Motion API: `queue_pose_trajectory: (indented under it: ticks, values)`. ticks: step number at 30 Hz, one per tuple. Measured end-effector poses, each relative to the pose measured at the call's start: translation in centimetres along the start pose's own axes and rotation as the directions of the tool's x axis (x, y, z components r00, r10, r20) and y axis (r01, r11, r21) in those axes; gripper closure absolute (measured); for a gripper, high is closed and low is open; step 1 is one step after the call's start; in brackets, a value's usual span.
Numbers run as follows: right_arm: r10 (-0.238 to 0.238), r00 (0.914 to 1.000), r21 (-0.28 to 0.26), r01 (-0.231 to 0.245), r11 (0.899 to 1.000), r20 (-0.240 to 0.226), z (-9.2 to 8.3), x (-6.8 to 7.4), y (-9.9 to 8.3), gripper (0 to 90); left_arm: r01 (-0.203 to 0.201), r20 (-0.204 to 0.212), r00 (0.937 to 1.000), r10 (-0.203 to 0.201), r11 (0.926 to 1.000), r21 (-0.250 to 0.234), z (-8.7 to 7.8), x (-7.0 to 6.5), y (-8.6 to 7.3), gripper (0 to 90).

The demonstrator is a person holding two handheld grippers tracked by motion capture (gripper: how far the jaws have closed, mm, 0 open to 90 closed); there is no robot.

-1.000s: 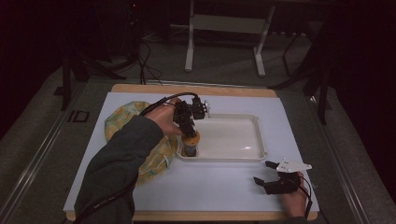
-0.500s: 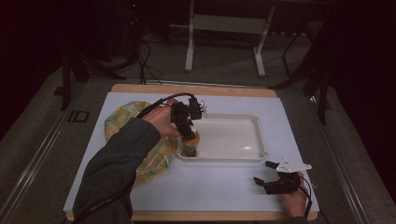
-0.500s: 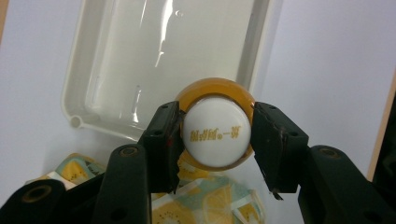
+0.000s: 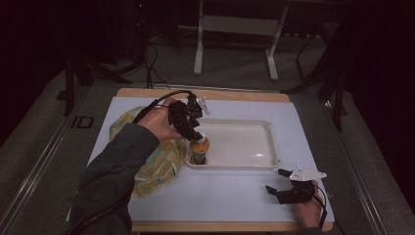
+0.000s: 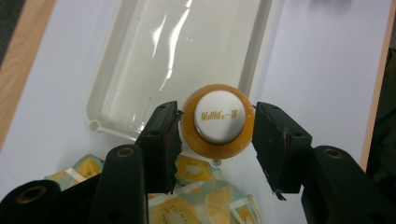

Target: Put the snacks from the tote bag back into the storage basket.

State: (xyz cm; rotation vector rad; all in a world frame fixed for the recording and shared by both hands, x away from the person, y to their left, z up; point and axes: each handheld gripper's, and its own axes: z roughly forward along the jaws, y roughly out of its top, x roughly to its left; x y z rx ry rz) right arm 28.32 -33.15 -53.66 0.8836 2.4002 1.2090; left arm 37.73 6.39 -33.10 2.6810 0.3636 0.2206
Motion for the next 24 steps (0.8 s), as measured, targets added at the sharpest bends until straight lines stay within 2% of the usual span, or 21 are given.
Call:
queue_pose_trajectory:
  ticks: [9,14,21,24]
  values:
    - [0.002,1.0000,-0.001,-0.002,1.000,0.000,0.0,0.0,0.0,15.1,0.006,-0.048,0.9988,-0.011,0.9949,-0.100,-2.0,-0.5,-1.6,51.8]
    - [0.001,1.0000,-0.001,-0.001,1.000,0.001,0.0,0.0,0.0,15.1,0.013,-0.080,0.9966,-0.022,0.9930,-0.117,-2.4,-0.8,-2.8,51.8]
    - [-0.001,1.0000,0.000,0.001,1.000,0.003,0.0,0.0,0.0,15.1,0.054,-0.112,0.9906,-0.079,0.9773,-0.205,-2.4,-1.9,-6.1,51.6]
    - [0.004,1.0000,0.002,-0.004,1.000,0.001,0.0,0.0,0.0,15.1,0.079,-0.114,0.9870,-0.112,0.9621,-0.261,-1.7,-2.9,-7.6,50.4]
